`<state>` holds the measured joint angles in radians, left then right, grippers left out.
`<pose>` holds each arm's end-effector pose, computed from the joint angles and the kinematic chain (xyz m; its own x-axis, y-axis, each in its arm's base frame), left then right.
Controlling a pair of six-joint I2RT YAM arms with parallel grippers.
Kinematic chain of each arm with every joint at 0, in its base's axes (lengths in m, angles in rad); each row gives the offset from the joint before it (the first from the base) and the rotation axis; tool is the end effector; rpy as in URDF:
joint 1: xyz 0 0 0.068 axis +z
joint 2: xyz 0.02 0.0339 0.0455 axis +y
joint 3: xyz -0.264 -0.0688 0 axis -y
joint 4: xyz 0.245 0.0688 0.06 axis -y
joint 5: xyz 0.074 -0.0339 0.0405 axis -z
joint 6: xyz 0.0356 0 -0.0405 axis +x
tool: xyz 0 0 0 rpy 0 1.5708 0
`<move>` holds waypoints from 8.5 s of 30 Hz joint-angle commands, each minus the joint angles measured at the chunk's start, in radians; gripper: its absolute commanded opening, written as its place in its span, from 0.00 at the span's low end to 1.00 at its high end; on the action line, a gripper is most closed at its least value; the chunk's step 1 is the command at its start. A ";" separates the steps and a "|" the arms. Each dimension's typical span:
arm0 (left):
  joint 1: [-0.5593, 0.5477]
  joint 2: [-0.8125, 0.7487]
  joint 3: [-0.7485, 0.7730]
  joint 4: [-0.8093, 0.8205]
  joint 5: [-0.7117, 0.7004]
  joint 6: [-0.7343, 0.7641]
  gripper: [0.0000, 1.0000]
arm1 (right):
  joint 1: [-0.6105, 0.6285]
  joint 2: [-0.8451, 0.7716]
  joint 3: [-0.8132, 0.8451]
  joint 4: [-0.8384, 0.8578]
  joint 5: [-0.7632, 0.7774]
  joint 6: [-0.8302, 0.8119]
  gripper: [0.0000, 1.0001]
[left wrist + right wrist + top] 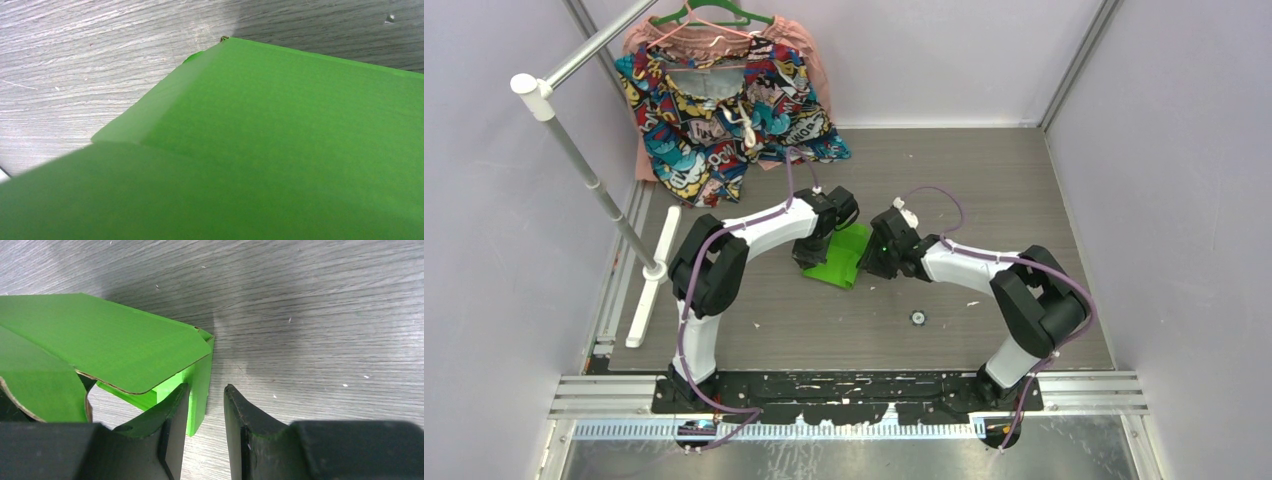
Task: Fold the paper box
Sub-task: Fold the paper box at the center of the board.
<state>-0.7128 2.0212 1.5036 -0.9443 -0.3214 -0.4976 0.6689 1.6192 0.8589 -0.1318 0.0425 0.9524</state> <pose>0.3018 -0.2460 0.1749 -0.9446 0.2179 -0.2454 0.1634 0.9608 0.2241 0.2523 0.1975 0.1665 -0.8418 0.3723 -0.3909 0.1505 0.8573 0.4923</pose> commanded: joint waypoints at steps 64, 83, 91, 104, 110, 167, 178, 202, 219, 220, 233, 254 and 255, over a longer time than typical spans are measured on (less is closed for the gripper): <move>0.006 0.047 -0.002 0.013 0.065 -0.018 0.00 | 0.158 0.176 0.215 -0.241 0.224 -0.103 0.32; 0.006 0.048 0.008 0.007 0.062 -0.019 0.00 | 0.182 0.213 0.220 -0.272 0.254 -0.119 0.34; 0.005 0.047 0.001 0.013 0.064 -0.021 0.00 | 0.190 0.228 0.208 -0.263 0.250 -0.116 0.33; 0.006 0.038 -0.006 0.018 0.069 -0.026 0.00 | 0.203 0.256 0.205 -0.275 0.264 -0.119 0.34; 0.006 0.036 -0.005 0.016 0.077 -0.029 0.00 | 0.211 0.275 0.222 -0.293 0.284 -0.127 0.18; 0.005 -0.036 -0.037 0.000 0.074 -0.067 0.02 | 0.264 0.273 0.301 -0.388 0.393 -0.183 0.18; 0.006 -0.041 -0.043 0.002 0.077 -0.068 0.01 | 0.264 0.255 0.329 -0.412 0.438 -0.184 0.51; 0.001 -0.044 -0.050 0.010 0.084 -0.068 0.00 | 0.243 0.290 0.385 -0.385 0.552 -0.162 0.55; -0.001 -0.043 -0.059 0.019 0.094 -0.064 0.00 | 0.223 0.290 0.317 -0.178 0.574 -0.154 0.59; -0.001 -0.043 -0.059 0.020 0.094 -0.064 0.00 | 0.221 0.290 0.309 -0.163 0.577 -0.150 0.58; -0.001 -0.032 -0.052 0.009 0.087 -0.055 0.00 | 0.221 0.262 0.170 0.124 0.598 -0.140 0.54; -0.001 -0.030 -0.039 -0.005 0.080 -0.057 0.00 | 0.210 0.149 0.025 0.359 0.499 -0.193 0.68; -0.001 -0.030 -0.040 -0.004 0.081 -0.057 0.00 | 0.210 0.135 0.013 0.375 0.498 -0.192 0.68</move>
<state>-0.7071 1.9854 1.4666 -0.9367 -0.2581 -0.5568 0.8814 1.8217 0.9176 0.1337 0.5831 0.7757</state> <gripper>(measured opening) 0.019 0.675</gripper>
